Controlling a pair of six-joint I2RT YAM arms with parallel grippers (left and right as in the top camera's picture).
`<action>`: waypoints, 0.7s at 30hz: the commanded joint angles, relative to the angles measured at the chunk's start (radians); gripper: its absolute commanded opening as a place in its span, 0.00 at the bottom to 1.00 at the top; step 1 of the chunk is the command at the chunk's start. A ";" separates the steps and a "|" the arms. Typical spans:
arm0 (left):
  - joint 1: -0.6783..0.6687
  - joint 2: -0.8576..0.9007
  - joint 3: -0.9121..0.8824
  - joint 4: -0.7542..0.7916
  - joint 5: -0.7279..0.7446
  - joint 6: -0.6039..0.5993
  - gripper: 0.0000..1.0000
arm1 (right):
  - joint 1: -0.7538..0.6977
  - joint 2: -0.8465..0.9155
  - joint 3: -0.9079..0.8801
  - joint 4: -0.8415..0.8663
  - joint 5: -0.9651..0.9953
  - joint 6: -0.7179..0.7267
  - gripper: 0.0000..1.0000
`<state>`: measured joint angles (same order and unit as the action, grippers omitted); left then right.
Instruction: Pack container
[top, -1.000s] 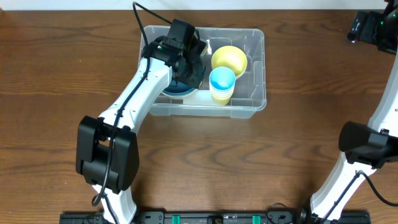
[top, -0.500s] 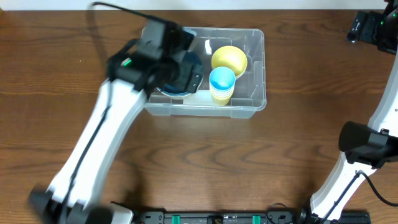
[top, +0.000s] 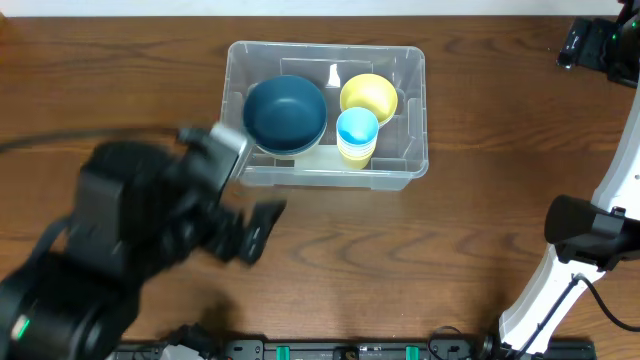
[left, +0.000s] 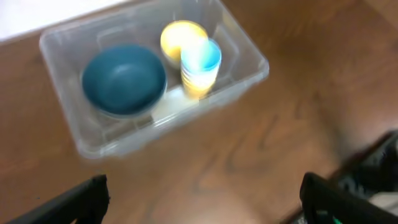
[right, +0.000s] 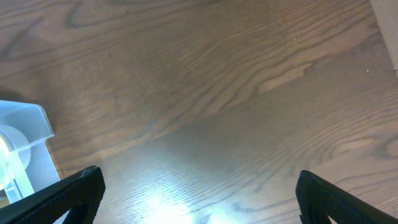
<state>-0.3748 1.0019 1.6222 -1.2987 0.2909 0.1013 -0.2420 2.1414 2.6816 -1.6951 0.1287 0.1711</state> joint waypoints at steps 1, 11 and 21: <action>0.003 -0.073 0.002 -0.096 -0.084 -0.032 0.98 | -0.006 -0.024 0.013 -0.002 0.006 -0.012 0.99; 0.055 -0.311 -0.037 -0.265 -0.267 -0.219 0.98 | -0.006 -0.024 0.013 -0.002 0.006 -0.012 0.99; 0.333 -0.760 -0.491 0.149 -0.235 -0.219 0.98 | -0.007 -0.024 0.013 -0.002 0.006 -0.012 0.99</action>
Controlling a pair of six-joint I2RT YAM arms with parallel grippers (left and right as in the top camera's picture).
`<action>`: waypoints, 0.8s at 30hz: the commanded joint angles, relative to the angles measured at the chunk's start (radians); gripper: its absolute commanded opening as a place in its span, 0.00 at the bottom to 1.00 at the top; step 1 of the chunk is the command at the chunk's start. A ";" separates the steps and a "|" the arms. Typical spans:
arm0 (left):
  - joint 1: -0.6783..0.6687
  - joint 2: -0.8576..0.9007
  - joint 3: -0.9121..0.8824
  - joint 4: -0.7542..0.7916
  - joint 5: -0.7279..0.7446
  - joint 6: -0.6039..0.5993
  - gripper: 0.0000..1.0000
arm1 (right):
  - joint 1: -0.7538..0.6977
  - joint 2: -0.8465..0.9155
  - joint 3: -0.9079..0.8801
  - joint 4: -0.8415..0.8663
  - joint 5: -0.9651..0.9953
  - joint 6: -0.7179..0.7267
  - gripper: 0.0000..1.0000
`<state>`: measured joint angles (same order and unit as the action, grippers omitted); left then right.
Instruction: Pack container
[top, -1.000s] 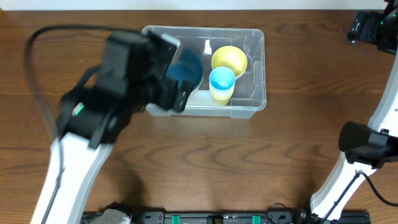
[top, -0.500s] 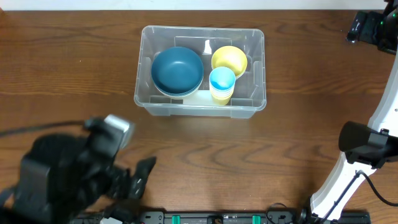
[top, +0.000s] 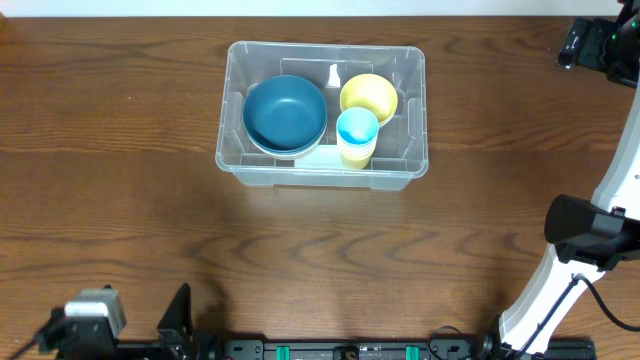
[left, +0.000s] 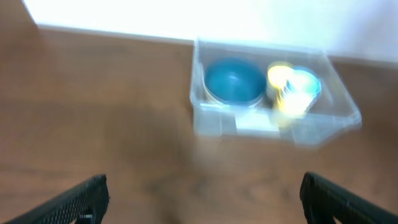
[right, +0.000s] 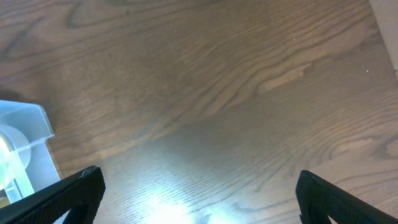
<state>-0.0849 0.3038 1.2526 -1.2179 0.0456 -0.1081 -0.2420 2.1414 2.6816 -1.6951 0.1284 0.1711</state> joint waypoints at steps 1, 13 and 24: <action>0.059 -0.095 -0.192 0.152 0.030 -0.010 0.98 | -0.007 -0.024 0.013 -0.002 0.006 -0.012 0.99; 0.092 -0.157 -0.937 1.224 0.233 -0.010 0.98 | -0.006 -0.024 0.013 -0.002 0.006 -0.012 0.99; 0.077 -0.270 -1.184 1.305 0.230 -0.019 0.98 | -0.006 -0.024 0.013 -0.002 0.006 -0.012 0.99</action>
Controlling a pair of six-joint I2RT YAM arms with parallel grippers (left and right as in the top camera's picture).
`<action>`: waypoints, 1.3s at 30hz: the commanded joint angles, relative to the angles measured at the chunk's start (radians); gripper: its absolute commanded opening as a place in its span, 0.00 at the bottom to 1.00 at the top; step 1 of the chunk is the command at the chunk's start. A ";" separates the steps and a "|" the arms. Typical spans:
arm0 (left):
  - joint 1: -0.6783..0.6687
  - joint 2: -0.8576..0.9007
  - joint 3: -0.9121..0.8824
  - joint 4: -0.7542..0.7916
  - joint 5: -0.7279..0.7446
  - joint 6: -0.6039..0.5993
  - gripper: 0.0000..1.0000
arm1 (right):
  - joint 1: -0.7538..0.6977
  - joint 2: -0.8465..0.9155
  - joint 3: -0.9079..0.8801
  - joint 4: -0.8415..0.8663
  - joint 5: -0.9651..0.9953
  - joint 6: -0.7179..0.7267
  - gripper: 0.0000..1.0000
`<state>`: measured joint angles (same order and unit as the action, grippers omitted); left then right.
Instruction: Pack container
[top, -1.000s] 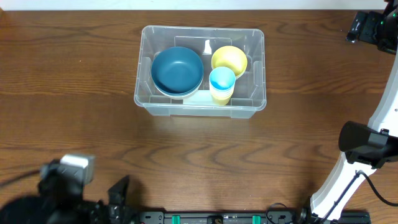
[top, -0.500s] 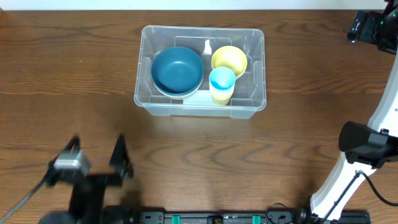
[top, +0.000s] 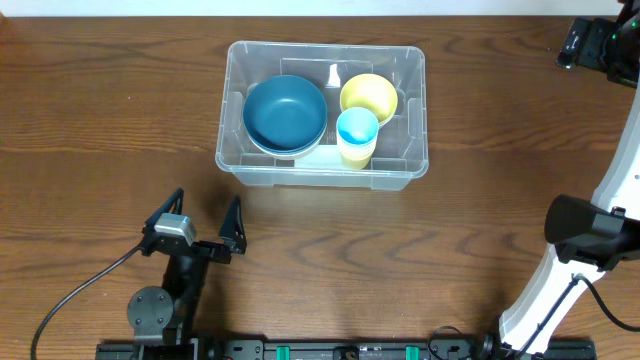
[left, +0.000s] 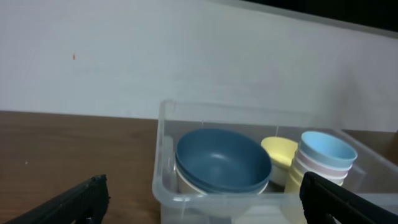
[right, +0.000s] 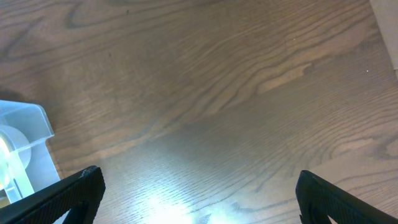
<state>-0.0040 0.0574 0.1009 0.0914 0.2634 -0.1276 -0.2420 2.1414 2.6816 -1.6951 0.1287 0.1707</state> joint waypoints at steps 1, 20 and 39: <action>-0.004 -0.028 -0.046 -0.003 0.012 0.006 0.98 | -0.006 -0.024 0.013 -0.002 0.006 -0.011 0.99; -0.004 -0.056 -0.097 -0.151 -0.122 0.089 0.98 | -0.007 -0.024 0.013 -0.002 0.006 -0.011 0.99; -0.004 -0.052 -0.097 -0.151 -0.122 0.089 0.98 | -0.008 -0.024 0.013 -0.002 0.005 -0.011 0.99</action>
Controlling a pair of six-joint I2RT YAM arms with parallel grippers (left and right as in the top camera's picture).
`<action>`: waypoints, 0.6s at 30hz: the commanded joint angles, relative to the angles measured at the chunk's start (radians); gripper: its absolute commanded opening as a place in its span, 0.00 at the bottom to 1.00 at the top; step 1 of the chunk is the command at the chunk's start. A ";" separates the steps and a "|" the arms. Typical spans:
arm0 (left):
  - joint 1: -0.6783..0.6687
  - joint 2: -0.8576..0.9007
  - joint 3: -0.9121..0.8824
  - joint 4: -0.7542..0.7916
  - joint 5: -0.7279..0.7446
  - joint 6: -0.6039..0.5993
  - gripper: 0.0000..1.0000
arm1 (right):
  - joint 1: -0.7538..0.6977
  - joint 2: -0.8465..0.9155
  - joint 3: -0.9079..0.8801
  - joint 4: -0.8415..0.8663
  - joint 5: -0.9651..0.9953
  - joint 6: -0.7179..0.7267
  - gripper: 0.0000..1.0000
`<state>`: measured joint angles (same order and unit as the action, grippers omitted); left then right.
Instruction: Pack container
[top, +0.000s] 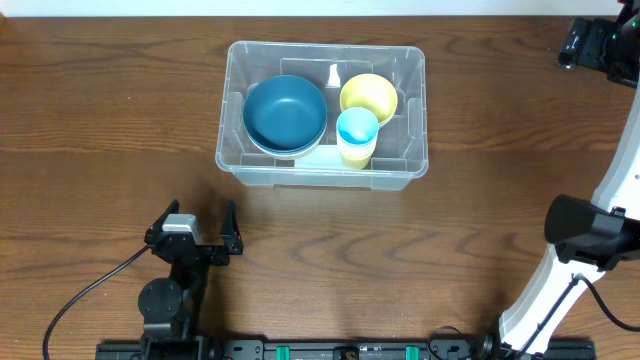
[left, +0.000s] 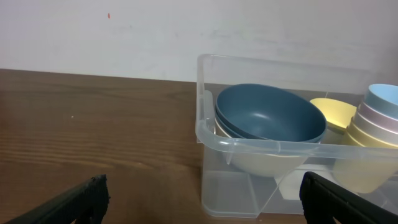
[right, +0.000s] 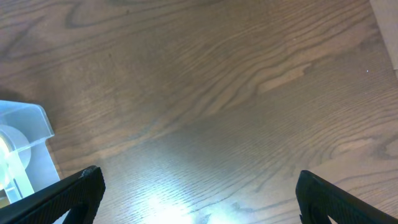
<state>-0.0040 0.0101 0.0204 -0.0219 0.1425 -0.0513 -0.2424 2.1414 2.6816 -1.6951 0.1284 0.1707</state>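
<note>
A clear plastic container (top: 320, 178) stands at the back middle of the wooden table. Inside it are a dark blue bowl (top: 285, 112) nested on a pale one, a yellow bowl (top: 369, 96) and a stack of cups with a light blue cup (top: 357, 130) on top. My left gripper (top: 192, 228) sits low near the table's front edge, open and holding nothing, facing the container's front left corner (left: 205, 134). In the left wrist view the left gripper (left: 203, 190) shows only its fingertips (left: 87, 194). My right gripper (right: 198, 186) is open over bare wood, with nothing between its fingers.
A small white piece (top: 333, 74) lies at the container's back wall. The right arm's white link and black joint (top: 585, 232) stand at the table's right edge. A corner of the container (right: 25, 134) shows at the left of the right wrist view.
My left gripper has shifted slightly towards the container and squared up. Its view now sits lower, with the container nearer and further right. The right arm and the container's contents are unchanged.
My left arm was a large blur over the table's left front, beside the container, gripper open. Then it was down at the table's front edge. After that it stood low, facing the container, where it still is. The right gripper never moved.
</note>
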 joint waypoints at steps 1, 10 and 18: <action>-0.004 -0.005 -0.016 -0.037 -0.001 0.013 0.98 | -0.007 -0.024 0.013 -0.002 0.006 -0.011 0.99; -0.004 -0.005 -0.016 -0.037 -0.001 0.013 0.98 | 0.084 -0.037 0.012 -0.001 0.006 -0.011 0.99; -0.004 -0.005 -0.016 -0.037 -0.001 0.013 0.98 | 0.366 -0.139 -0.005 0.000 0.006 -0.011 0.99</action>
<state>-0.0040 0.0101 0.0204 -0.0223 0.1421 -0.0513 0.0341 2.0964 2.6812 -1.6932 0.1314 0.1707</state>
